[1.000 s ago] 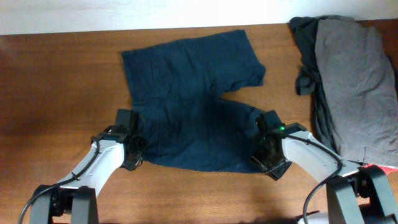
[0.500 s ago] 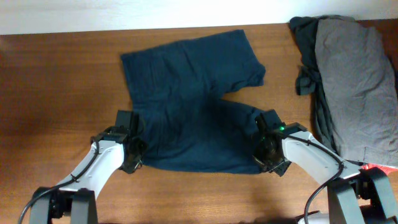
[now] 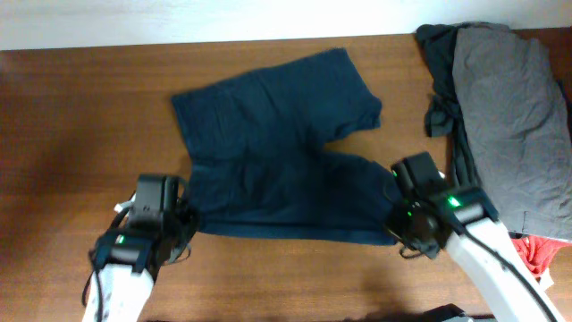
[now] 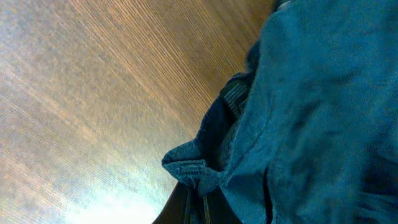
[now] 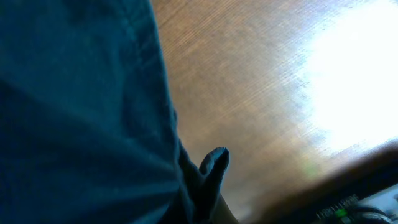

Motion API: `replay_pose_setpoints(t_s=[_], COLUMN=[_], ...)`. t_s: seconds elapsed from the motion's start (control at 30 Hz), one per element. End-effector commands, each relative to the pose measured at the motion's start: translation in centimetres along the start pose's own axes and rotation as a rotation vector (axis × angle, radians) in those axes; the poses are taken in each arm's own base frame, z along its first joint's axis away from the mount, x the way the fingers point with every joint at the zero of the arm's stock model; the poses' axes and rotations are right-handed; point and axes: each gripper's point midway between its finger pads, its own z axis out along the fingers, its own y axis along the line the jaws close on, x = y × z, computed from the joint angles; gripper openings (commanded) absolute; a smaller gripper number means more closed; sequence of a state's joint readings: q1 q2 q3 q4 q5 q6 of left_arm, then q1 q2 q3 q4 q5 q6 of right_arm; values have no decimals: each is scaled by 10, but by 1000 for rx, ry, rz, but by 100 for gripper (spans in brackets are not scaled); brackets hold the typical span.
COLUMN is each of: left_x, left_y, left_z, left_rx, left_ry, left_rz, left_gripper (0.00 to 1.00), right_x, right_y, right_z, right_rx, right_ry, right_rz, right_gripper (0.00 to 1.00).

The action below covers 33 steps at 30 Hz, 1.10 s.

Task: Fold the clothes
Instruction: 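Fold the leg hems up toward the waistband with both grippers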

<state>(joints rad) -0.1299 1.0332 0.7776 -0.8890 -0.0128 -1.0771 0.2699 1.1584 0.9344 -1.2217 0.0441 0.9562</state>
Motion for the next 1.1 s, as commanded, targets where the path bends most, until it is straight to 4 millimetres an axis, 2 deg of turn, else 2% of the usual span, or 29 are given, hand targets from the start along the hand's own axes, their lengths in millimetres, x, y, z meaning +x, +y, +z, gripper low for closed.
replay_pose_setpoints(t_s=[0.0, 0.17, 0.33, 0.43, 0.5, 0.67, 0.77, 0.87, 1.07], left_x=[-12, -5, 3, 5, 3, -25, -43, -58, -90], left_y=[6, 18, 22, 21, 21, 19, 8, -4, -28], left_z=[-28, -51, -64, -68, -69, -71, -71, -66, -41], left_rx=[39, 80, 129, 156, 157, 134, 138, 140, 102], left_ry=[-98, -120, -114, -111, -127, -267, -345, -396, -491], left_rz=[18, 15, 15, 16, 15, -3, -17, -28, -46], left_gripper=[0, 0, 1, 0, 0, 0, 0, 0, 1], right_x=[-5, 8, 23, 23, 16, -21, -46, -68, -103], right_y=[-21, -39, -42, -41, -36, 5, 41, 73, 124], right_z=[-26, -50, -72, -89, -102, -122, -122, -107, -52], right_rx=[-6, -91, -236, -305, -341, -432, -455, -437, -370], right_ry=[-114, -161, -196, -240, -285, -435, -485, -495, -471], right_rz=[5, -10, -51, -59, -66, -142, -208, -267, -344], right_gripper=[4, 4, 4, 4, 4, 4, 4, 4, 4])
